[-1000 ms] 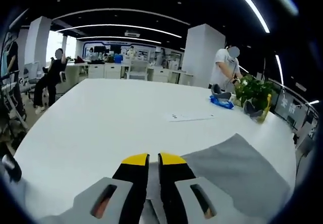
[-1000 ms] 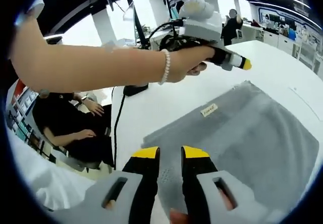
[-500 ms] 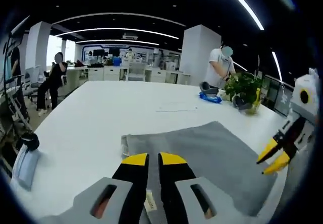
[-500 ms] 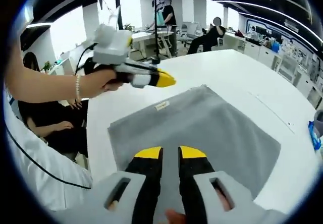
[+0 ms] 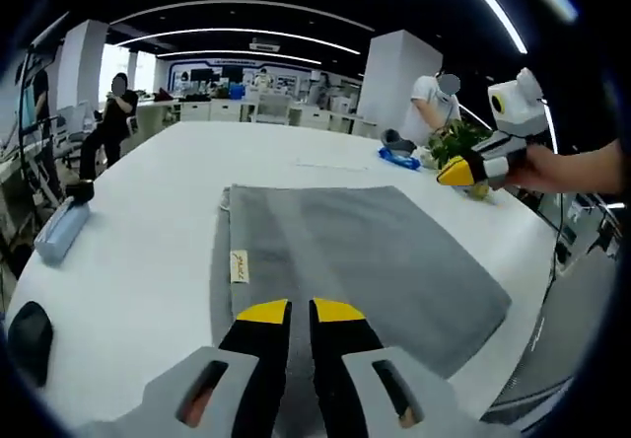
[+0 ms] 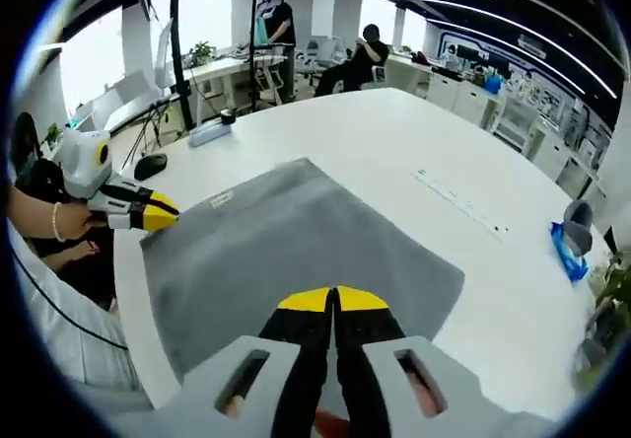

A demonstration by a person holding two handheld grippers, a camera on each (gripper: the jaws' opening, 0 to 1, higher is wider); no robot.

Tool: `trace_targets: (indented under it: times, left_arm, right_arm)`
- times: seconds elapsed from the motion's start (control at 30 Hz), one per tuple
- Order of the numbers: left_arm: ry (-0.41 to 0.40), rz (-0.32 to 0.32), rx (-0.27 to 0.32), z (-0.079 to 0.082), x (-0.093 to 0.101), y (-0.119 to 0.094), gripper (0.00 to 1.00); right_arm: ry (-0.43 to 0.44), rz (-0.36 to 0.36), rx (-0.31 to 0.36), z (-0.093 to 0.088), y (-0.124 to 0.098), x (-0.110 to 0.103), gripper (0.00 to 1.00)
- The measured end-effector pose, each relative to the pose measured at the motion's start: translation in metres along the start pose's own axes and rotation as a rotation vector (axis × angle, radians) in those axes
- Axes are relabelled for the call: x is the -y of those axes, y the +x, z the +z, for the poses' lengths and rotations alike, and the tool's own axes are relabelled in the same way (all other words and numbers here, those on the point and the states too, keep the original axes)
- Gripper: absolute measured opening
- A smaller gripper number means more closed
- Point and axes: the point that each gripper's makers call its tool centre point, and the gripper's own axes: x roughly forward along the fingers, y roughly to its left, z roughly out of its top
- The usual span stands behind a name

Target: Fold the towel on the table until its edges align and the towel forms a compact rectangular stack.

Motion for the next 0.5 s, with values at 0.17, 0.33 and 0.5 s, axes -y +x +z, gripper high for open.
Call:
trace_targets:
  times: [0.17, 0.33, 0.5]
  left_arm:
    - [-0.004, 0.001, -0.043, -0.015, 0.007, -0.011, 0.08]
    - [0.005, 0.011, -0.075, -0.025, 0.010, -0.019, 0.08]
    - [-0.003, 0.032, -0.134, -0.043, 0.011, -0.016, 0.08]
  right_arm:
    - [0.007, -0.055, -0.005, 0.006, 0.003, 0.036, 0.00]
    - [-0.043, -0.094, -0.057, 0.002, 0.013, 0.065, 0.00]
    - [-0.030, -0.111, -0.148, -0.022, 0.038, 0.091, 0.00]
